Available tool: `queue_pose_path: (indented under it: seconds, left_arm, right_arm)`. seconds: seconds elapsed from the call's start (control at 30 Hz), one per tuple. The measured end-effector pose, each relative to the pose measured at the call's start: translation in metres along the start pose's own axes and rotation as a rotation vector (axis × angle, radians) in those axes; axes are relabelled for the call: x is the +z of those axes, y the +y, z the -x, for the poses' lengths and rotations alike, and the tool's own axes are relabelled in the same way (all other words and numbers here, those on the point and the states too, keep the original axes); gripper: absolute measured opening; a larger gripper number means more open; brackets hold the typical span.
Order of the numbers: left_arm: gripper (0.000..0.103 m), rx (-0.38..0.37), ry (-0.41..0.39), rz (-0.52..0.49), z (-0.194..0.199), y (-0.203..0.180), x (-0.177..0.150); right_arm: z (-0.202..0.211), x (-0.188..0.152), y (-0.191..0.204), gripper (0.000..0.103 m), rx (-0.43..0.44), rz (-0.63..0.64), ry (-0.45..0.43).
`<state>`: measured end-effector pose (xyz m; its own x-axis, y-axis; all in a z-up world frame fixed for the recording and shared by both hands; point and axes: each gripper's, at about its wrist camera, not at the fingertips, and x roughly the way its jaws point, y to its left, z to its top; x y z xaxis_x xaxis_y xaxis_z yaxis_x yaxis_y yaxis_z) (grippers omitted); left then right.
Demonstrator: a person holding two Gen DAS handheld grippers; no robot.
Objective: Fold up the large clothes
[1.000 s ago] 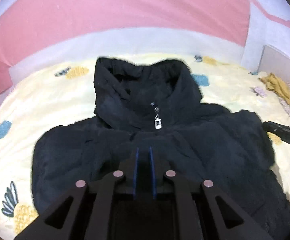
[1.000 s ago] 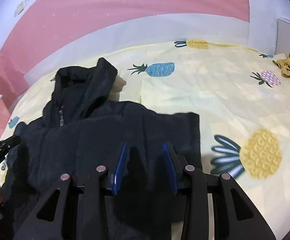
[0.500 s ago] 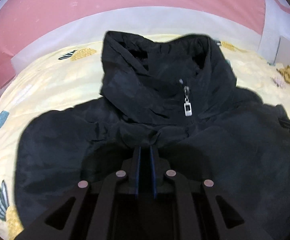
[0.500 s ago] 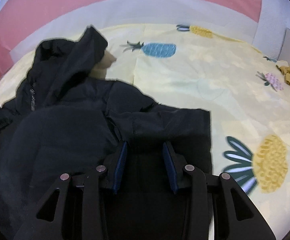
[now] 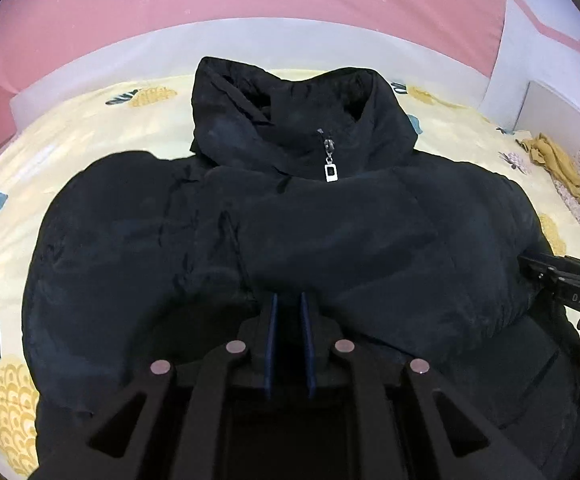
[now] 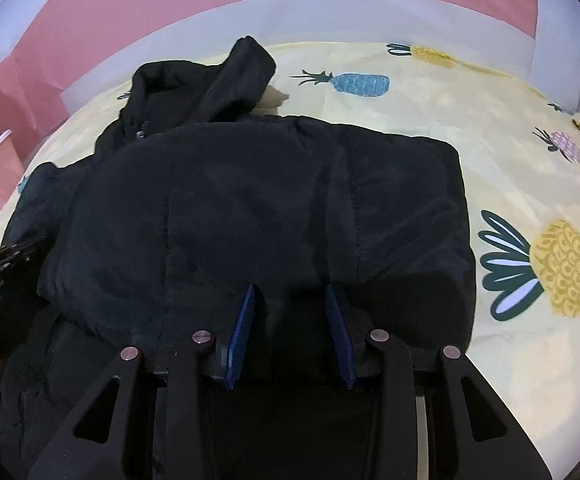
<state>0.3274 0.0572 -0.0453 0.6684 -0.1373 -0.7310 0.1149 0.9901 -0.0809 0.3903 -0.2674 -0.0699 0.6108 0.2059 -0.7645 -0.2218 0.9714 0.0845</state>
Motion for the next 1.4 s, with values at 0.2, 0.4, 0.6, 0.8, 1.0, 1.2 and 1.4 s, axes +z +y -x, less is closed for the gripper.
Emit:
queue_pose_path:
  seconds: [0.2,0.4,0.6,0.8,1.0,1.2,1.4]
  left_arm:
    - [0.015,0.025,0.000,-0.016,0.005,-0.004,-0.004]
    - [0.021,0.034,-0.032,-0.014,0.059,0.001,-0.005]
    - [0.036,0.001,-0.086,0.056,0.121,0.015,-0.019]
    - [0.042,-0.038,-0.121,0.080,0.167,0.018,-0.035]
    - [0.051,-0.054,-0.144,0.075,0.196,0.017,-0.034]
    - [0.055,-0.039,-0.172,0.047,0.201,0.016,-0.020]
    - [0.055,-0.023,-0.170,0.021,0.178,0.020,0.008]
  right_arm:
    - [0.000,-0.001,0.008,0.038,-0.043,0.021,0.012]
    - [0.053,-0.001,0.016,0.038,-0.019,-0.005,-0.041]
    - [0.104,-0.013,0.043,0.038,0.052,-0.018,-0.113]
    - [0.146,-0.025,0.075,0.043,0.114,-0.011,-0.173]
    - [0.166,-0.021,0.098,0.044,0.151,0.009,-0.204]
    - [0.166,-0.010,0.104,0.045,0.143,0.017,-0.216]
    - [0.143,0.015,0.097,0.045,0.123,0.015,-0.197]
